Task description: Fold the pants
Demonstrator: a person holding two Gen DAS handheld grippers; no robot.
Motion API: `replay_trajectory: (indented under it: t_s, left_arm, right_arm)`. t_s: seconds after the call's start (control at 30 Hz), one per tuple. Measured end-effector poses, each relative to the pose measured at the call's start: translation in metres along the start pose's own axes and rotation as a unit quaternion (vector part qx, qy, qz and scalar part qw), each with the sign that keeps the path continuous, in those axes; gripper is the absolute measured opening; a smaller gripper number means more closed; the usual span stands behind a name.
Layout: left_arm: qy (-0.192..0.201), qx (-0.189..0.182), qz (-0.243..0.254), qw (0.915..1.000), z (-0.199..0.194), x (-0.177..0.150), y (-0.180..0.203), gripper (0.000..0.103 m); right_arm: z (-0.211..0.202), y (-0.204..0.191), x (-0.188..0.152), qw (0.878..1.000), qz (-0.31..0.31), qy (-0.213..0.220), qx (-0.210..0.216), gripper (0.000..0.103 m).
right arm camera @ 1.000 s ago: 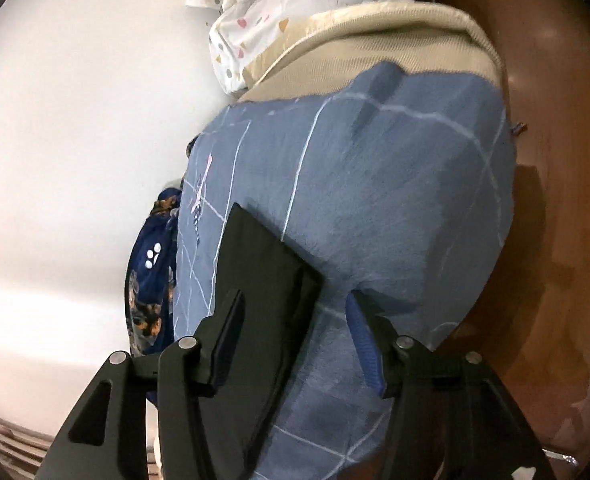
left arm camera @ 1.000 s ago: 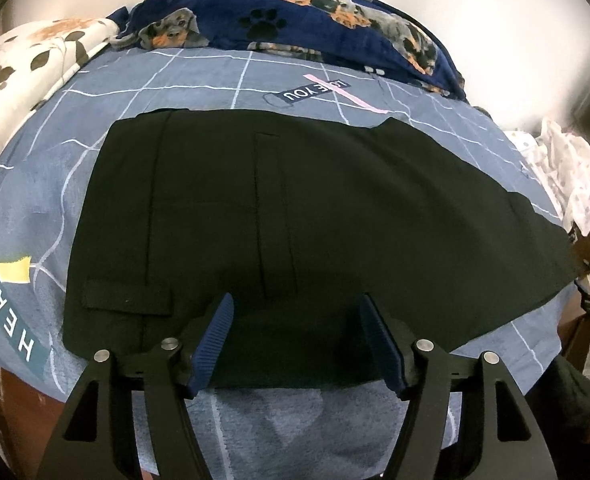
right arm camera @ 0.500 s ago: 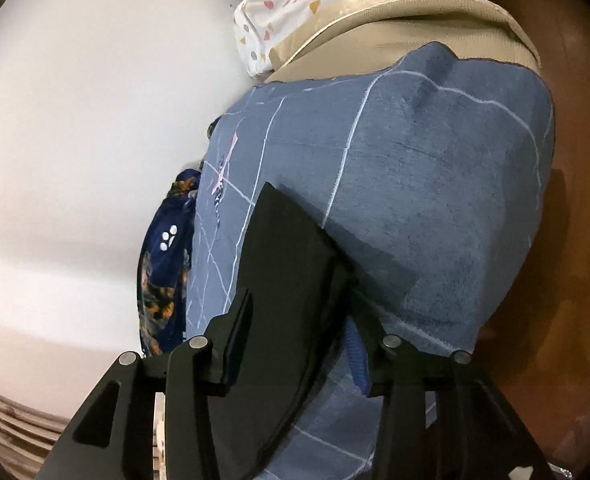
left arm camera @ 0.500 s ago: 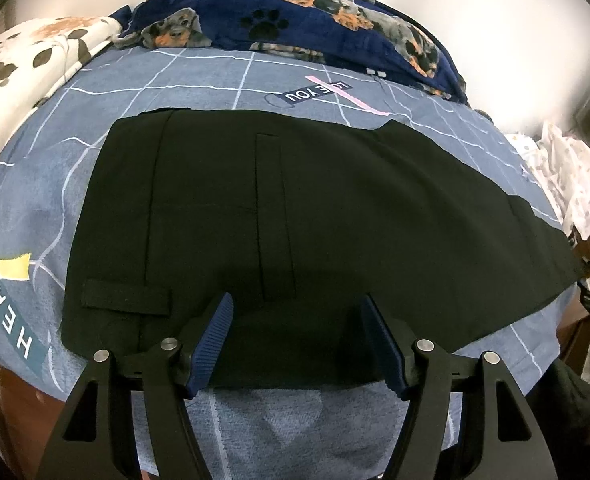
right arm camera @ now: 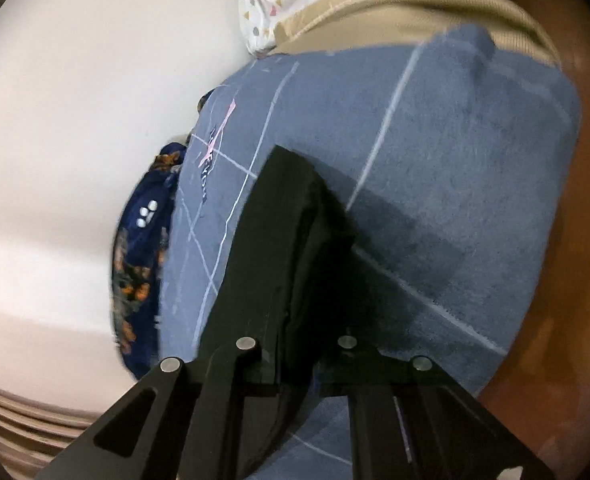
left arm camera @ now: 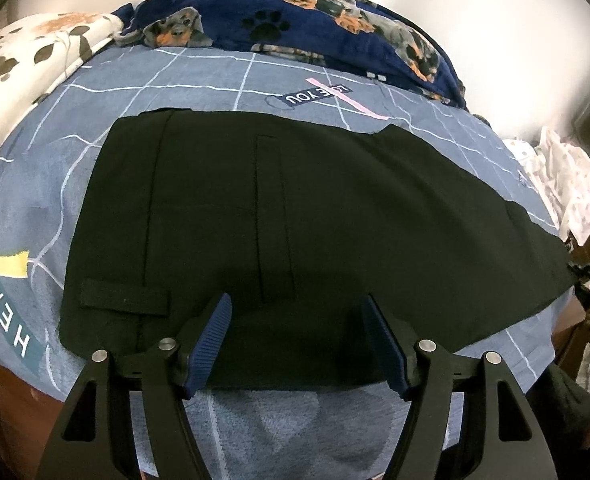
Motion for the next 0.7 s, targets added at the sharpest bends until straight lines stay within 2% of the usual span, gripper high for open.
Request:
replay_trajectory:
  t_s: [0.13,0.2,0.33,0.5,0.63,0.7]
  left_arm:
    - [0.001,0.002,0.003,1.0,-0.003,0.002,0.002,0.069]
    - [0.005,-0.001,0.003,1.0,-0.006,0.004,0.004,0.069]
    - [0.012,0.006,0.008,0.9999,-0.01,0.007,0.006,0.069]
    - [0.024,0.031,0.006,0.9992,-0.014,0.009,0.003,0.069]
    - [0.036,0.056,0.001,0.9978,-0.019,0.011,-0.002,0.069]
    - [0.04,0.067,0.002,0.997,-0.022,0.011,-0.003,0.073]
  right_arm:
    - [-0.006,-0.044,-0.007,0.997,-0.07,0.01,-0.012,0.01]
    - [-0.008,-0.074,-0.014,0.992,-0.12,0.012,-0.023,0.01]
    - [-0.005,-0.114,-0.033,0.987,-0.163,0.006,-0.013,0.011]
    - [0.016,-0.154,-0.071,0.982,-0.187,-0.029,0.017,0.011]
    - [0.04,-0.177,-0.112,0.976,-0.205,-0.073,0.033,0.011]
    - [0.049,-0.184,-0.131,0.972,-0.213,-0.091,0.039,0.011]
Point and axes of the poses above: each gripper's, at about its wrist camera, not at the fingertips, and z roughly the way its jaws point, y to its right, x to its top, the point moved 7 cm from there along z, roughly the way its jaws point, and after that the axes turned 5 degrees about -z, right-handed, at the moved point
